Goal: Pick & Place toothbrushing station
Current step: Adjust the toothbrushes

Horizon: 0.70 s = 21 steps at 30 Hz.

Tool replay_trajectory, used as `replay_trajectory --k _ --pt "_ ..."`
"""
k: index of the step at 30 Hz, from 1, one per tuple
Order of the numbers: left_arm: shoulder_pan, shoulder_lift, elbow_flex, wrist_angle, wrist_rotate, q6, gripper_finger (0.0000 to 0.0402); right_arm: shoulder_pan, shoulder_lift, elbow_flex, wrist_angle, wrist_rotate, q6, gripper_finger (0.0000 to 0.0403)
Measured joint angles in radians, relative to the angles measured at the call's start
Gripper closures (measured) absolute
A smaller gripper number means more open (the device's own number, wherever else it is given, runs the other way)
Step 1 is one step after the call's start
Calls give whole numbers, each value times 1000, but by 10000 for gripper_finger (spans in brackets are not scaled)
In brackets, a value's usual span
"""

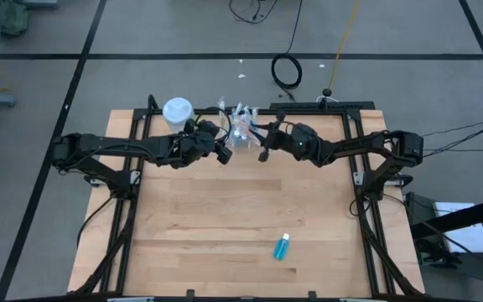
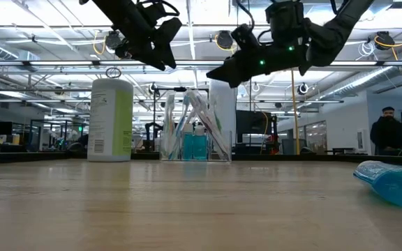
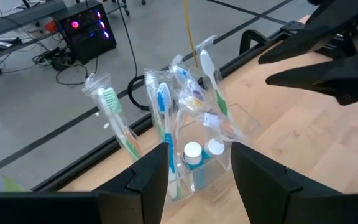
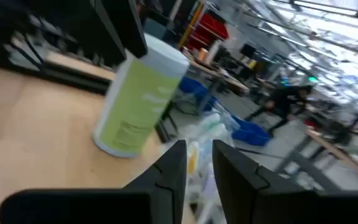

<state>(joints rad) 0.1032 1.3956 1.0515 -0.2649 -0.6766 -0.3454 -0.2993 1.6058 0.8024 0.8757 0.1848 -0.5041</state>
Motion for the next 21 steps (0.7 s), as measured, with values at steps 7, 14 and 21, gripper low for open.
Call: replay_trajectory --k 7,14,21 --pt "0 0 0 7 -2 -1 222 -22 0 0 -63 -82 80 332" --pt "24 63 0 52 -4 -19 222 -10 0 0 -140 -82 148 332" --pt "96 147 0 143 -46 -3 222 30 0 0 -156 -82 178 332"
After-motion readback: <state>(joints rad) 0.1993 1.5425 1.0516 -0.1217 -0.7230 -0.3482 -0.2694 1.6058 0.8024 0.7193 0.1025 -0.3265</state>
